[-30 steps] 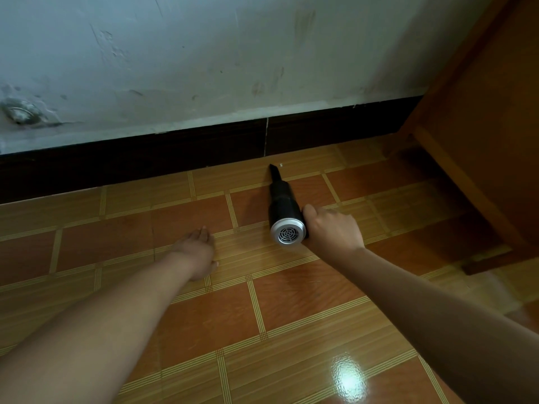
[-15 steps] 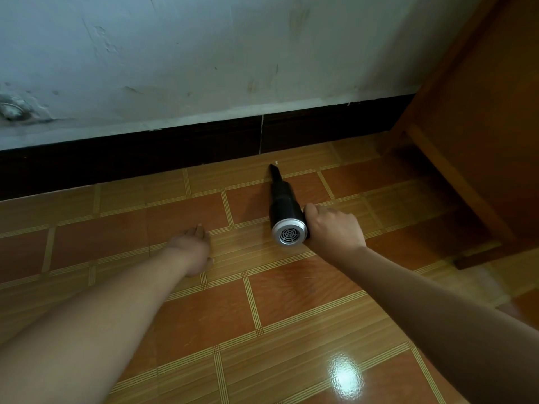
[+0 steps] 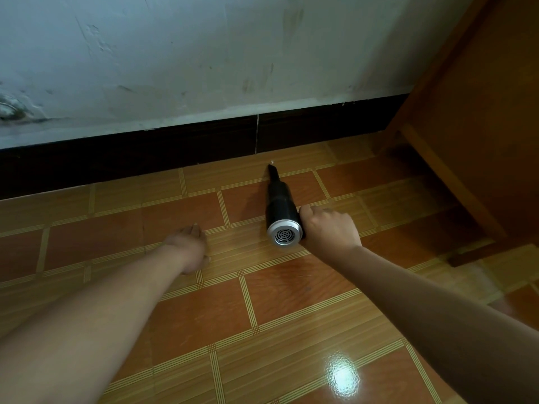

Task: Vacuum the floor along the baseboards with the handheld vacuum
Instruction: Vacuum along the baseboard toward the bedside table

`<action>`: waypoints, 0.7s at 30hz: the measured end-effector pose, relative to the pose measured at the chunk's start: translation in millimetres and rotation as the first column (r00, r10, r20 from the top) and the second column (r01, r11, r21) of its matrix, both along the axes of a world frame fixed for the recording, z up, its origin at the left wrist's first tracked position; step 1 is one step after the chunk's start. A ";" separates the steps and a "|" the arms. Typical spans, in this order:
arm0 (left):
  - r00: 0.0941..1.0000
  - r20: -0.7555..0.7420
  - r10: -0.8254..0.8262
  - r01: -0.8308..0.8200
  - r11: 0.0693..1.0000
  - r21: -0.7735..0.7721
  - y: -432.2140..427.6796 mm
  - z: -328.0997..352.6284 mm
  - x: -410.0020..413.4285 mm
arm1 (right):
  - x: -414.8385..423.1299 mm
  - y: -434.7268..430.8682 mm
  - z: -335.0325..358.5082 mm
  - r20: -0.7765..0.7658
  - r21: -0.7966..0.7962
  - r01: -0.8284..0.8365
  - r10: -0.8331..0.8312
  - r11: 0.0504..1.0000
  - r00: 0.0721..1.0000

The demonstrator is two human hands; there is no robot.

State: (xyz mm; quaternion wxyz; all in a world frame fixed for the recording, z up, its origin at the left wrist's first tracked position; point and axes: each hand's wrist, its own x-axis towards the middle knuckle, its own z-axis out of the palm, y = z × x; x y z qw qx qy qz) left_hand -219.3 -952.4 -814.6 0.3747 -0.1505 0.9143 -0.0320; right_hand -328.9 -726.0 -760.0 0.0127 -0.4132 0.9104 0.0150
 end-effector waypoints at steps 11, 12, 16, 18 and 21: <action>1.000 -0.003 0.000 0.000 1.000 -0.001 0.6 2.7 -0.4 | -4.1 -4.3 -1.8 0.003 0.026 0.001 -0.001 1.000 1.000; 1.000 -0.003 0.000 0.000 1.000 -0.001 1.2 3.3 -0.6 | -4.2 -4.6 -2.0 0.006 0.028 0.003 -0.003 1.000 1.000; 1.000 -0.004 -0.003 0.003 1.000 -0.001 2.0 4.1 -1.1 | -4.2 -5.4 -1.5 0.001 0.033 0.008 -0.008 0.999 1.000; 1.000 -0.003 -0.003 0.003 1.000 -0.002 1.3 3.2 -1.4 | -3.8 -5.2 -0.9 0.002 0.032 0.007 -0.007 0.999 1.000; 1.000 -0.003 0.001 -0.001 1.000 0.002 1.0 2.4 -1.3 | -3.1 -5.3 -0.3 0.006 0.029 0.013 -0.013 0.999 1.000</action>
